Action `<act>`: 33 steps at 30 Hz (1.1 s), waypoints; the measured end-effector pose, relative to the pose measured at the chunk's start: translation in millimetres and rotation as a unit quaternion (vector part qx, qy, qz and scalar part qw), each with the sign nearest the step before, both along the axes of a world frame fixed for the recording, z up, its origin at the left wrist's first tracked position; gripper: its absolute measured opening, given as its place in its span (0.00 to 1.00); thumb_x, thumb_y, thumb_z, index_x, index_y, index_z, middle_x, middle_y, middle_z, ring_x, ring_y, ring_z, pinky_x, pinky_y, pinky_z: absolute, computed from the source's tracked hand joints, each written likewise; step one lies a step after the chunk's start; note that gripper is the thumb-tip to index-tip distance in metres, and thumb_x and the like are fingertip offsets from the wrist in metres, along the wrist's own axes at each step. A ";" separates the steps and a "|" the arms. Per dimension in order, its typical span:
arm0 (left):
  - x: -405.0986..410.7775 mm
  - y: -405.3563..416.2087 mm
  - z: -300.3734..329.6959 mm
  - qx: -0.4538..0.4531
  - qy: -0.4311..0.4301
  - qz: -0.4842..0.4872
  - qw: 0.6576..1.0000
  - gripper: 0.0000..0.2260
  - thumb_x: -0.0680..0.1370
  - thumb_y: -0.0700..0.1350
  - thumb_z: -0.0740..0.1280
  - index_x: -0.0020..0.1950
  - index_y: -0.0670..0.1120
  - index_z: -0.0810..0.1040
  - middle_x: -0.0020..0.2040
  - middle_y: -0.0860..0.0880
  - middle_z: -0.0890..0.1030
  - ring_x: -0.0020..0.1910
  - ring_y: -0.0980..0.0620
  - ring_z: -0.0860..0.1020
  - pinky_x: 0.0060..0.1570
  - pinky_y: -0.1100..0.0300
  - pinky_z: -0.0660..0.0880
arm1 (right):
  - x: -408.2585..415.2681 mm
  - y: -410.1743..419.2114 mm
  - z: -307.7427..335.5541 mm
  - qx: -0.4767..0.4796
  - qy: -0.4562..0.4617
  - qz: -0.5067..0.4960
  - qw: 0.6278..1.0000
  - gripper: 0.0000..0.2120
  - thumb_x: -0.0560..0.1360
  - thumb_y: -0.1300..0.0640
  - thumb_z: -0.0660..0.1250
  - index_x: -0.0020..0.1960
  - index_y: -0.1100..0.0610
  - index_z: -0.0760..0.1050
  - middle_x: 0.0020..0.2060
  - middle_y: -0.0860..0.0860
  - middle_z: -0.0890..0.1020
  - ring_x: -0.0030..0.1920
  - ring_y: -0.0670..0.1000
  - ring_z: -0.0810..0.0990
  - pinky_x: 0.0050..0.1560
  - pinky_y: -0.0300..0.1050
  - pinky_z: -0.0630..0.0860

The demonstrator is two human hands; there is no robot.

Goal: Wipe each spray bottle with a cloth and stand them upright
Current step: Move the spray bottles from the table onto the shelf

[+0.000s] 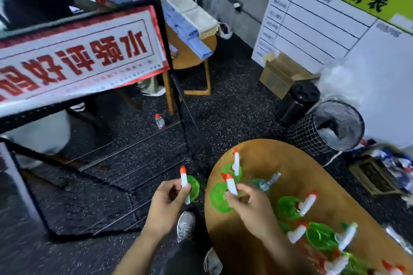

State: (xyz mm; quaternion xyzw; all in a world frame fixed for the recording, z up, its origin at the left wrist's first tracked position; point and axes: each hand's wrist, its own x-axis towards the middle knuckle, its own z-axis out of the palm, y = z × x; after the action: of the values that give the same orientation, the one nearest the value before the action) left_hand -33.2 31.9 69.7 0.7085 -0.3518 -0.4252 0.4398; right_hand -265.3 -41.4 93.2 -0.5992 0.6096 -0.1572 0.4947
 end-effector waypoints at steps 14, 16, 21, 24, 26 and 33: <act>96.6 -24.4 1.1 -0.037 0.005 0.097 0.995 0.10 0.78 0.53 0.73 0.53 0.49 0.86 0.49 0.42 0.84 0.50 0.43 0.83 0.54 0.53 0.79 | 118.8 -53.5 24.5 -0.023 -0.051 0.067 0.996 0.10 0.76 0.45 0.75 0.54 0.49 0.85 0.36 0.42 0.83 0.32 0.40 0.79 0.35 0.36 0.71; 112.6 -35.5 -8.1 -0.020 0.011 0.110 0.994 0.07 0.78 0.52 0.74 0.52 0.50 0.85 0.48 0.42 0.84 0.50 0.42 0.83 0.54 0.50 0.79 | 137.7 -65.9 20.9 -0.022 -0.044 0.067 0.997 0.12 0.76 0.43 0.75 0.56 0.48 0.84 0.44 0.46 0.85 0.40 0.44 0.84 0.43 0.46 0.80; 144.1 -63.7 -24.4 0.007 0.014 0.125 0.992 0.02 0.79 0.49 0.75 0.50 0.52 0.84 0.50 0.46 0.84 0.50 0.46 0.83 0.57 0.49 0.78 | 182.6 -98.8 5.8 -0.031 -0.005 0.074 0.997 0.14 0.76 0.41 0.74 0.58 0.47 0.84 0.46 0.47 0.85 0.42 0.46 0.84 0.46 0.47 0.81; 161.9 -78.5 -36.3 0.022 0.002 0.119 0.993 0.04 0.80 0.50 0.74 0.46 0.53 0.83 0.48 0.49 0.85 0.49 0.48 0.83 0.53 0.53 0.78 | 205.7 -117.0 -8.2 -0.033 0.007 0.071 0.997 0.15 0.76 0.44 0.74 0.59 0.49 0.84 0.49 0.46 0.85 0.41 0.42 0.83 0.41 0.36 0.76; 173.5 -89.3 -50.0 0.034 0.005 0.115 0.993 0.06 0.80 0.51 0.74 0.45 0.53 0.83 0.47 0.48 0.85 0.47 0.49 0.82 0.51 0.54 0.76 | 219.0 -129.2 -18.2 -0.022 0.012 0.070 0.997 0.15 0.77 0.45 0.75 0.60 0.50 0.84 0.50 0.46 0.84 0.41 0.42 0.82 0.38 0.31 0.73; 194.8 -131.2 -74.7 0.059 0.060 0.130 0.988 0.10 0.81 0.50 0.74 0.44 0.46 0.83 0.39 0.53 0.81 0.38 0.54 0.76 0.45 0.53 0.71 | 263.6 -166.7 -54.4 0.011 0.012 0.051 0.999 0.19 0.77 0.44 0.75 0.63 0.53 0.83 0.51 0.52 0.85 0.42 0.44 0.83 0.43 0.39 0.77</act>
State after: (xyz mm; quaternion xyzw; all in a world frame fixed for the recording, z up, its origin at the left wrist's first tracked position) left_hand 161.6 -99.2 -5.0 0.7460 -0.2043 -0.4264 0.4690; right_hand -1.7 -208.1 38.9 -0.6259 0.5855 -0.1180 0.5015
